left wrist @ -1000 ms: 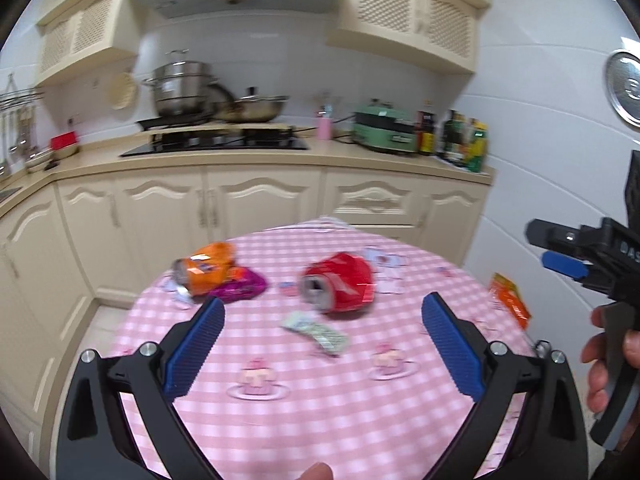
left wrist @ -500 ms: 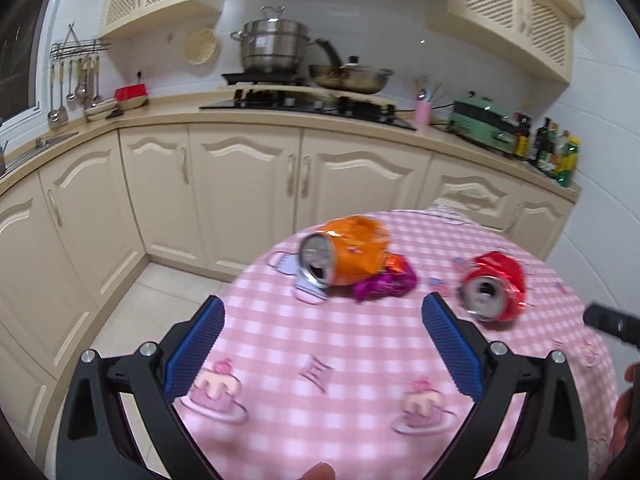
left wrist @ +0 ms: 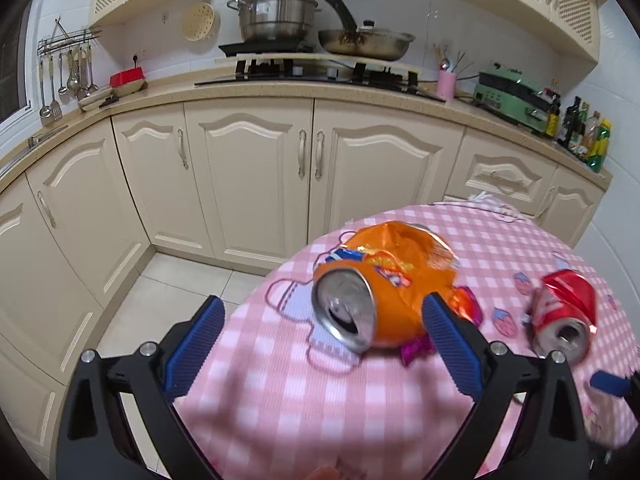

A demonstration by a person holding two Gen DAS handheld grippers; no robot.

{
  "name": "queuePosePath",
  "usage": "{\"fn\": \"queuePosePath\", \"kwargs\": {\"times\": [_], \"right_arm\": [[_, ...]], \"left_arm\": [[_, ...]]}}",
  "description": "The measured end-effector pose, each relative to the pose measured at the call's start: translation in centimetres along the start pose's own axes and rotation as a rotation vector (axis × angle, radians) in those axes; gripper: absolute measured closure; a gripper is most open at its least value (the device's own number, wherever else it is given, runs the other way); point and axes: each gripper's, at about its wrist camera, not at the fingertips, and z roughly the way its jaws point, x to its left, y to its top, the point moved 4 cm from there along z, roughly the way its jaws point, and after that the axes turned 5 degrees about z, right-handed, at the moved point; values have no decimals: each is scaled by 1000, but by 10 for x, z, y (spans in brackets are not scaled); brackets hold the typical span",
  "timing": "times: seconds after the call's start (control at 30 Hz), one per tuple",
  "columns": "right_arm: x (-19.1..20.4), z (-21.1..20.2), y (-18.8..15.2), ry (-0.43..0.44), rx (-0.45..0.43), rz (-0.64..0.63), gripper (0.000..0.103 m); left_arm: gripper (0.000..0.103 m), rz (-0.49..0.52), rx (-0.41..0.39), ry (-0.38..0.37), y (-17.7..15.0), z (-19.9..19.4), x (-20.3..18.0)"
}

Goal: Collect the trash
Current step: 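Grasp the crushed orange can with left tool while right tool grasps small green-white wrapper, then carry the orange can and small wrapper over the blue bin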

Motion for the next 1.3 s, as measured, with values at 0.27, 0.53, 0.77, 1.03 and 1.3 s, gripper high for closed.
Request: {"fn": "queuePosePath", "kwargs": {"times": [0.27, 0.53, 0.77, 1.03, 1.3], "right_arm": [[14, 18, 2, -24, 19, -78, 24], [21, 13, -6, -62, 10, -128, 79], [7, -15, -29, 25, 0, -46, 81], [-9, -51, -53, 44, -23, -6, 81], [-13, -65, -69, 59, -30, 5, 81]], "left_arm": [[31, -45, 123, -82, 0, 38, -5], [66, -103, 119, -157, -5, 38, 1], [70, -130, 42, -183, -15, 5, 11], [71, -116, 41, -194, -38, -24, 10], [71, -72, 104, -241, -42, -13, -1]]}}
